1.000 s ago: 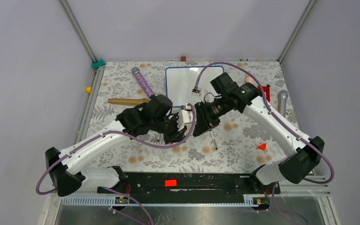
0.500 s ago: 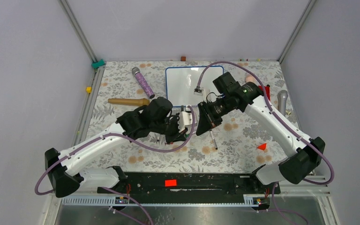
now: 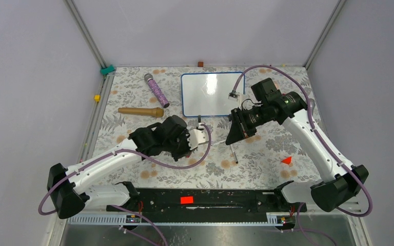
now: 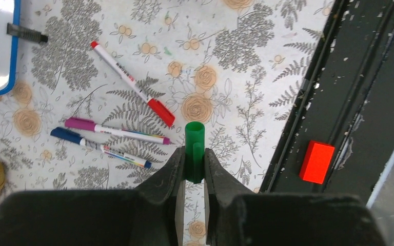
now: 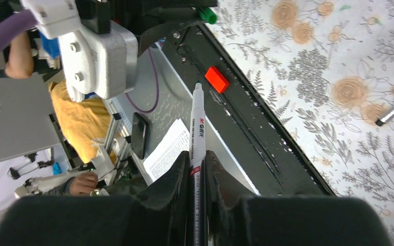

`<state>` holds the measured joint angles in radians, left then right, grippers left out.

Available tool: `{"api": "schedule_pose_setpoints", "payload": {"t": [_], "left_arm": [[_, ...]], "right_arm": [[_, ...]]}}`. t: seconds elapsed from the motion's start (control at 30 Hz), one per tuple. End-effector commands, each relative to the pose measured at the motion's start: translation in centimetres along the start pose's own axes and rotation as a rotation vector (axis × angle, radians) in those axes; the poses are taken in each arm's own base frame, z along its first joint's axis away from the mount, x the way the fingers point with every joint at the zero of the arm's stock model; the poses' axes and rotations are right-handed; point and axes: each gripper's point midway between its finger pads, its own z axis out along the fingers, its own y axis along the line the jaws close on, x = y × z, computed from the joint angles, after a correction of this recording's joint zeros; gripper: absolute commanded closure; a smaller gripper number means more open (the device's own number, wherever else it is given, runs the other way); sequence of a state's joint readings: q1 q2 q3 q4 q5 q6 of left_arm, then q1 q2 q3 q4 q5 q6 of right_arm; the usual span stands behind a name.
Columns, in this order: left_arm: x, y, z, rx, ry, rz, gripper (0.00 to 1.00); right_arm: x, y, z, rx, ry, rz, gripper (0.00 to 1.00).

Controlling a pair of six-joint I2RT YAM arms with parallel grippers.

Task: Write a sentence on the whiteboard
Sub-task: Place the pen cap at the center of the board.

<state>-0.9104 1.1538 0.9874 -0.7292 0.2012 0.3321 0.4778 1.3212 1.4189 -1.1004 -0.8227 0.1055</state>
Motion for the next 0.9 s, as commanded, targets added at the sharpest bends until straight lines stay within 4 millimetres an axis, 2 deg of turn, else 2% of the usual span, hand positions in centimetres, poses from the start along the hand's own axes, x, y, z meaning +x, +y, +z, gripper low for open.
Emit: {"api": "schedule_pose_setpoints", "payload": {"t": [0.0,0.1,0.17,0.37,0.53,0.63,0.87], "left_arm": [[-0.8,2.1,-0.1,-0.114,-0.015,-0.048,1.00],[-0.5,2.6,1.0,-0.141,0.012,-0.159,1.00],[-0.4,2.6,2.1,-0.142,0.037,-0.262,1.00],[-1.9,1.3,6.5,-0.036,0.121,-0.503,0.99],[-4.0,1.8,9.8,0.004,0.144,-0.545,0.96],[-3.9,2.5,11.1,-0.009,0.172,-0.552,0.94],[-2.3,3.7,12.1,-0.054,0.218,-0.599,0.87]], "right_arm": [[0.0,-1.5,-0.5,0.110,-0.019,0.022,1.00],[-0.9,-4.2,-1.0,0.269,-0.065,0.075,1.00],[-1.5,-5.2,-1.3,0.326,-0.093,0.109,1.00],[-3.3,-6.5,-2.3,0.426,-0.220,0.155,1.00],[-4.2,-8.4,-5.3,0.609,-0.368,0.194,1.00],[-4.0,-9.0,-7.1,0.690,-0.437,0.192,1.00],[-2.0,-11.2,-11.0,0.902,-0.575,0.204,1.00]]}}
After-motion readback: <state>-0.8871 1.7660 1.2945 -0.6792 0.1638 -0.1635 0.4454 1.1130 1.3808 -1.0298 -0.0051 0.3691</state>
